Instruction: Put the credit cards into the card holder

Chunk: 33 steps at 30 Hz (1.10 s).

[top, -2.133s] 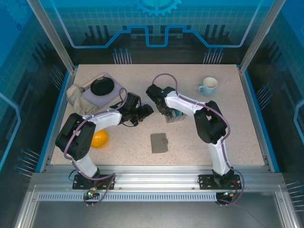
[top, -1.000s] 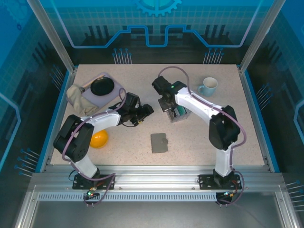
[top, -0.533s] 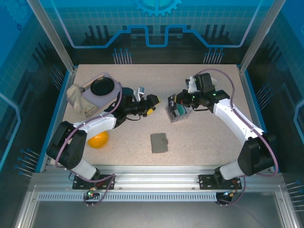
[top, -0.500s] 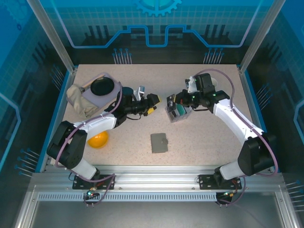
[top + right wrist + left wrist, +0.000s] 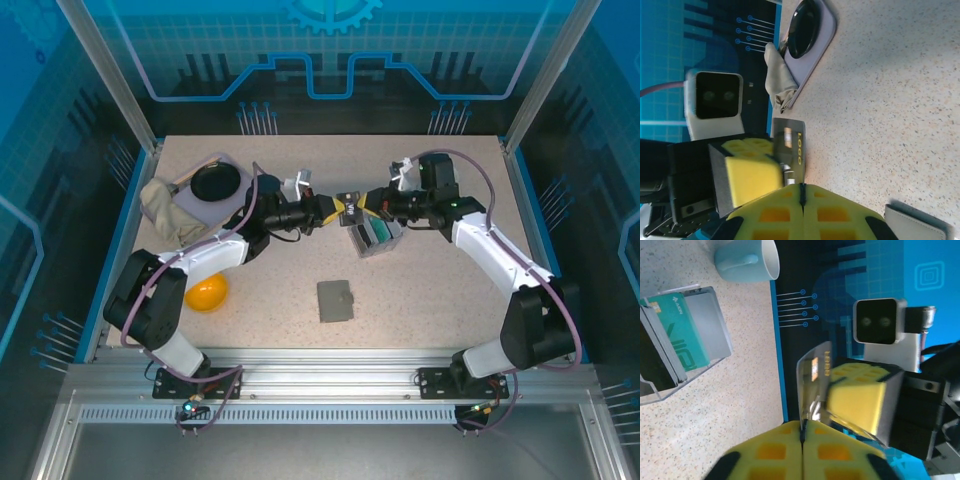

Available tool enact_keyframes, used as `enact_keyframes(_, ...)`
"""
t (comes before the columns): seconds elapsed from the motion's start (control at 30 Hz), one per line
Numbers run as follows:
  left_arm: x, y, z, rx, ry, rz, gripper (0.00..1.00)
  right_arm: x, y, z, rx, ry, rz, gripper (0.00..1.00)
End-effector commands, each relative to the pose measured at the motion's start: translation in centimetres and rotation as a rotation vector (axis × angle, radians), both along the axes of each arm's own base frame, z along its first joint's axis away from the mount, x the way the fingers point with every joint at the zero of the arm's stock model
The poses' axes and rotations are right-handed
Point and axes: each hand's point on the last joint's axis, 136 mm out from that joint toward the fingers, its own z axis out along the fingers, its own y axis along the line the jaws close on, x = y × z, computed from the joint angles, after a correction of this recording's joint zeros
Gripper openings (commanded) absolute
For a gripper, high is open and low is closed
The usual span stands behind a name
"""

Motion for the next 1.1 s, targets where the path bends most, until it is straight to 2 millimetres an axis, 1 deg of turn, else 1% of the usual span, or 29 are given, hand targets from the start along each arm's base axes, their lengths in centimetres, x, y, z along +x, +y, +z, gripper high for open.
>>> enact_keyframes(0.0, -0.3, -0.7, 1.8, -0.025, -0.047, -0.038, 0.00, -0.6, 0.8, 0.9, 0.079, -0.001, 0.075, 0.06)
enact_keyframes(0.2, -0.3, -0.9, 2.2, -0.035, -0.064, -0.053, 0.00, -1.6, 1.0, 1.6, 0.129, -0.005, 0.152, 0.20)
enact_keyframes(0.27, -0.3, -1.0, 2.3, -0.044, -0.070, -0.059, 0.00, -1.7, 1.1, 1.6, 0.136, -0.004, 0.166, 0.21)
enact_keyframes(0.33, -0.3, -1.1, 2.4, -0.050, -0.070, -0.067, 0.00, -1.8, 1.1, 1.6, 0.136, -0.006, 0.173, 0.20)
enact_keyframes(0.5, -0.3, -1.2, 2.1, -0.048, -0.056, -0.074, 0.00, -1.6, 0.9, 1.4, 0.122, -0.010, 0.166, 0.08)
enact_keyframes(0.53, -0.3, -1.1, 1.7, -0.035, -0.044, -0.067, 0.05, -1.7, 0.7, 1.1, 0.103, -0.009, 0.157, 0.07)
enact_keyframes(0.57, -0.2, -0.8, 1.1, -0.012, -0.028, -0.053, 0.15, -1.8, 0.5, 0.9, 0.077, -0.012, 0.145, 0.06)
enact_keyframes(0.6, -0.2, -0.6, 0.6, 0.016, -0.014, -0.036, 0.21, -1.9, 0.1, 0.7, 0.044, -0.018, 0.131, 0.05)
enact_keyframes(0.63, -0.3, 0.0, -0.6, 0.065, 0.023, -0.011, 0.29, -2.1, -0.3, 0.1, -0.002, -0.006, 0.114, 0.05)
enact_keyframes(0.7, -0.7, 1.6, -3.1, 0.180, 0.078, 0.056, 0.46, -3.1, -1.4, -1.6, -0.160, -0.008, 0.089, 0.05)
enact_keyframes(0.73, -1.1, 2.4, -4.1, 0.233, 0.107, 0.087, 0.50, -3.6, -1.9, -2.4, -0.228, 0.002, 0.081, 0.05)
enact_keyframes(0.8, -2.3, 4.5, -6.1, 0.332, 0.142, 0.145, 0.56, -5.2, -1.9, -4.3, -0.326, 0.021, 0.091, 0.04)
enact_keyframes(0.83, -2.8, 5.2, -6.6, 0.360, 0.146, 0.166, 0.57, -6.1, -1.8, -5.5, -0.378, 0.035, 0.100, 0.04)
enact_keyframes(0.9, -4.2, 7.1, -7.8, 0.426, 0.166, 0.209, 0.61, -7.9, -1.0, -7.8, -0.454, 0.065, 0.121, 0.02)
enact_keyframes(0.97, -5.5, 8.4, -8.7, 0.470, 0.182, 0.231, 0.63, -9.3, 0.2, -9.6, -0.511, 0.080, 0.128, 0.02)
enact_keyframes(1.0, -6.2, 8.9, -9.1, 0.487, 0.188, 0.237, 0.63, -10.1, 1.1, -10.4, -0.530, 0.081, 0.135, 0.02)
enact_keyframes(1.07, -7.5, 9.6, -9.7, 0.511, 0.204, 0.238, 0.64, -11.1, 2.0, -11.7, -0.571, 0.089, 0.121, 0.02)
